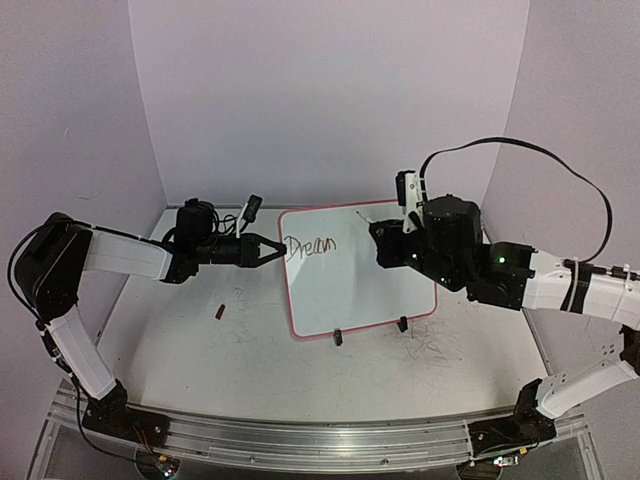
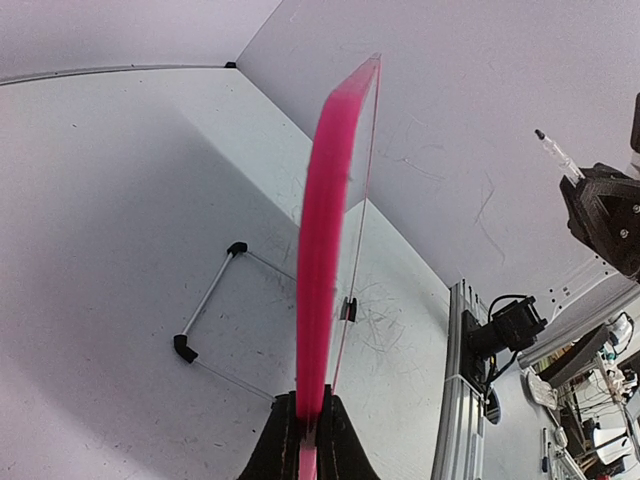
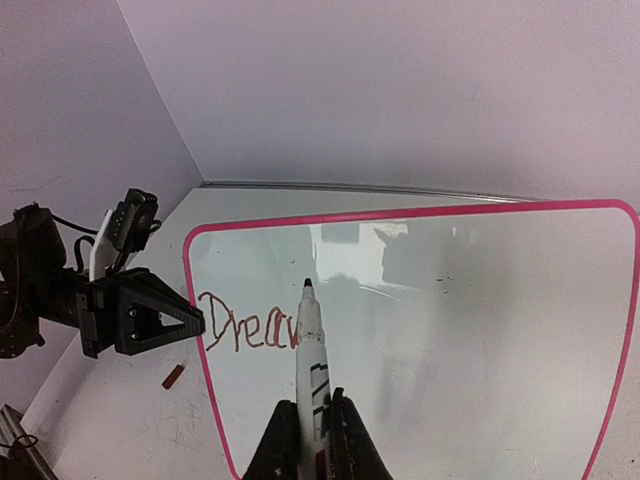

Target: Write a sentence on the whiteboard

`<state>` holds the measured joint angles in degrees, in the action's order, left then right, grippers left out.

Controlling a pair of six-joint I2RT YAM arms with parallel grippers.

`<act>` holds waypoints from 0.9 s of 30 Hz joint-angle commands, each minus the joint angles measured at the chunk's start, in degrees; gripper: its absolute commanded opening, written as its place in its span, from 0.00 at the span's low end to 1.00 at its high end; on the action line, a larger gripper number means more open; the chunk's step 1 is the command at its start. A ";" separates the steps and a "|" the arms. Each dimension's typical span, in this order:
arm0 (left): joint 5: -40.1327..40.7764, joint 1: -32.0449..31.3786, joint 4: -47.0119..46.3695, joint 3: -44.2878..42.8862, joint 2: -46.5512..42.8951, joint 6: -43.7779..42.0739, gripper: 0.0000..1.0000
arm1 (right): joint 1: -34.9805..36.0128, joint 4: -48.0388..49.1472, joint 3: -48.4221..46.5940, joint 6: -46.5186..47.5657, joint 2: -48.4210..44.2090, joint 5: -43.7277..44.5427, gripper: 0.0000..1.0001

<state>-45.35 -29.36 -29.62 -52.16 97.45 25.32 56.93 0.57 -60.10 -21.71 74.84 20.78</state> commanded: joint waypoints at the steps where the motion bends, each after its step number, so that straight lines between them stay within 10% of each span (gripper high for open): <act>1: 2.00 -0.43 1.62 -2.62 -1.90 -0.31 0.00 | -0.05 1.28 2.22 2.73 -2.10 2.93 0.00; 27: 5.53 -1.13 10.61 -3.86 -4.19 -3.83 0.00 | -0.07 6.40 5.72 7.39 -2.18 -2.26 0.00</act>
<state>-41.36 -30.30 -19.48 -55.35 95.32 21.21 56.93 5.93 -51.85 -14.59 71.54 20.15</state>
